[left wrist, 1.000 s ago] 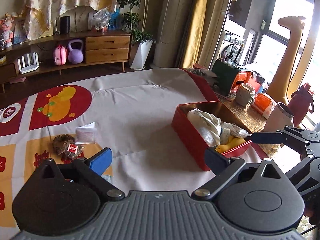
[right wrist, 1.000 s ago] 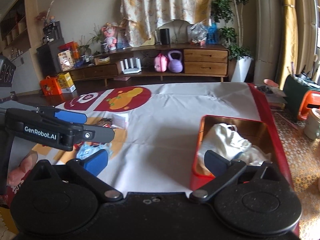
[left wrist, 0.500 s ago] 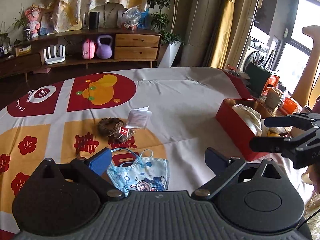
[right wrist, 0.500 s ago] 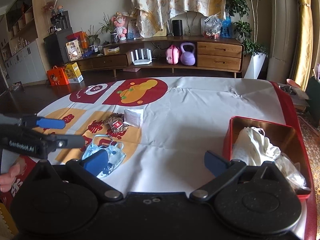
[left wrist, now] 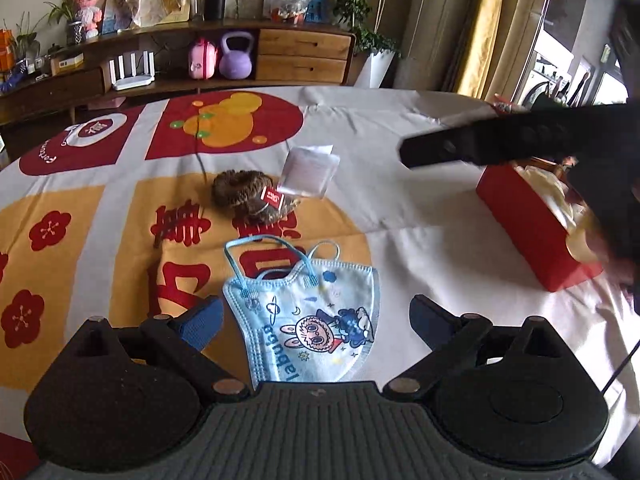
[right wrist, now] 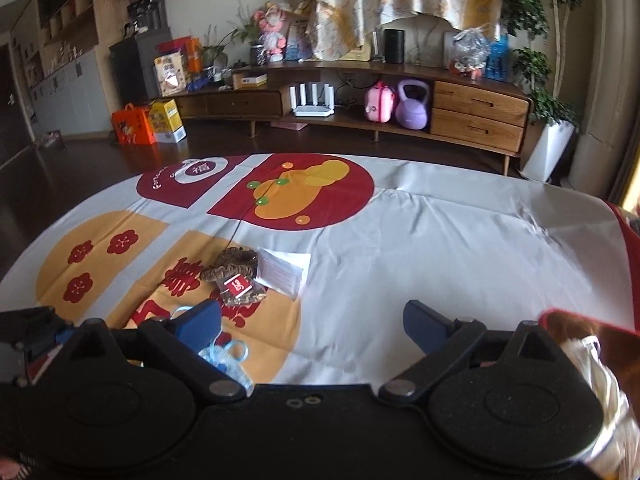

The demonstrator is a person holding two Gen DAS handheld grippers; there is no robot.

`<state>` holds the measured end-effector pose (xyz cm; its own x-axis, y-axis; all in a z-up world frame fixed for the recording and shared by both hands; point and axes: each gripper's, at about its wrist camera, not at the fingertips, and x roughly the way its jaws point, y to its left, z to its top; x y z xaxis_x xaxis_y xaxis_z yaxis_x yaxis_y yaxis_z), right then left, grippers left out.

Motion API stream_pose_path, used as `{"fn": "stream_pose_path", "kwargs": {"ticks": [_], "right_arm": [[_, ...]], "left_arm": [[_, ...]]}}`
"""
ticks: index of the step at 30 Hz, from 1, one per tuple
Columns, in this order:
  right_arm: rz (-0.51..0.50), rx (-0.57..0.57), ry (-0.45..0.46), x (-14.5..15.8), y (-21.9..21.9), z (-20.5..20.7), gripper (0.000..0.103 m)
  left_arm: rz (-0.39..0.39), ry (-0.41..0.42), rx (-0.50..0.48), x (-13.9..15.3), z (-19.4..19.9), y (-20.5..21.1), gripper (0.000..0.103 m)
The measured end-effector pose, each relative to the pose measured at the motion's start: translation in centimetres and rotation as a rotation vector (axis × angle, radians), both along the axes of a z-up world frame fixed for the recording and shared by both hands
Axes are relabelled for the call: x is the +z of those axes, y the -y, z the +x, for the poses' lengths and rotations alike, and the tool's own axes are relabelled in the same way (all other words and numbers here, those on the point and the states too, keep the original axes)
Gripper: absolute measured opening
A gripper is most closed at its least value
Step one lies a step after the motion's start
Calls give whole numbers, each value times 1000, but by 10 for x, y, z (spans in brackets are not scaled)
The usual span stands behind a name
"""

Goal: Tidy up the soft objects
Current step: 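Close left tool on blue printed face mask while right tool grasps white paper card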

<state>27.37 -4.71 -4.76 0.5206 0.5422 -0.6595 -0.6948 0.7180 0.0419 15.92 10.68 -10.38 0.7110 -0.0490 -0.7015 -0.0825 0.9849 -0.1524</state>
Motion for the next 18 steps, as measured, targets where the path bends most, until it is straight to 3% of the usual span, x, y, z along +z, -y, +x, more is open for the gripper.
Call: {"fn": "stream_pose_path", "kwargs": {"ticks": [9,18], "right_arm": [[-76,181,-5,-15,-48,46,95],[-153,398,5,-28,-84,68,83]], "left_arm": [[23,-33,24,-17,11,10,100],[44,-58,25,-28,16,17,100]]}}
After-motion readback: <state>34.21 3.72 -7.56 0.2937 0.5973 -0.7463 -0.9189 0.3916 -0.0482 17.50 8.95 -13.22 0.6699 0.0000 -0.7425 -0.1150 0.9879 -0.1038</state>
